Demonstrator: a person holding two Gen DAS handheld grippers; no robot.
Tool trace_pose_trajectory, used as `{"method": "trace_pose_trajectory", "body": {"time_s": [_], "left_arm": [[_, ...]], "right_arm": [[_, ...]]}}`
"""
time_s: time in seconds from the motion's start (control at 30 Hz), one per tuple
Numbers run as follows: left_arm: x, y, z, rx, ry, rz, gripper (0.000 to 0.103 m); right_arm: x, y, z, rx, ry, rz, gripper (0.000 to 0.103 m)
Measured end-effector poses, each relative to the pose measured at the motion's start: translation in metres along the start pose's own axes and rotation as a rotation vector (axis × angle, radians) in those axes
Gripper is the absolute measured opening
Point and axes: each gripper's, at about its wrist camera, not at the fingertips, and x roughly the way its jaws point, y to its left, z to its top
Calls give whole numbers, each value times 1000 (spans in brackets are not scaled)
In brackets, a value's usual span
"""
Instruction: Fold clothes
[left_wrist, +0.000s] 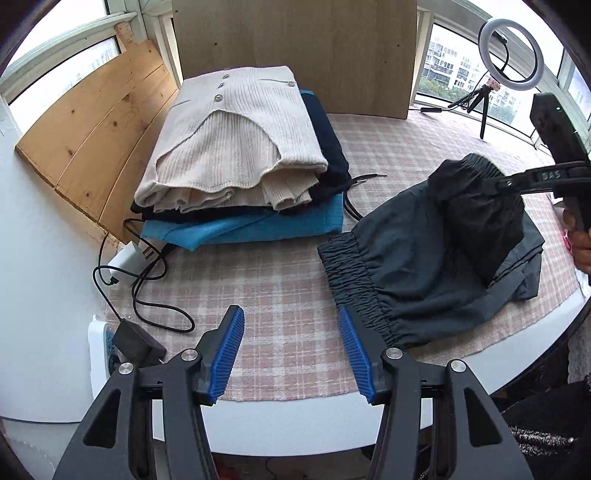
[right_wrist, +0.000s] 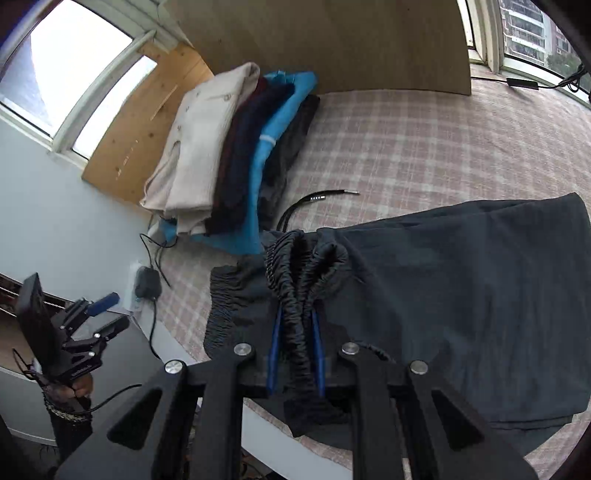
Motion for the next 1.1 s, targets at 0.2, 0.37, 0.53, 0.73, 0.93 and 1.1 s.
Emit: {"method": "trace_pose_trajectory", "body": {"time_s": [0.2,0.37,0.53,0.73,0.93,1.1], "left_arm": [[12,-5,-9,19,13,-63,51],[18,-33,5,66,-8,-140,51],[38,-87,32,109,-18,-280,52],[76,-164,38,269,48,-240,52],[113,-161,18,258,212,-60,37],[80,-141,17,150,152,-16,36]], "right_arm": [[40,24,-21,-62,97,61,25],[31,13,-35,-91,76,2,41],[-29,-65,-47,-52,-32,-278,41],[-37,-171,-67,10,79,-507,41],[-35,-202,-78,-17,123,-459,41],[-58,-215,-73,-36,57,-416,40]]}}
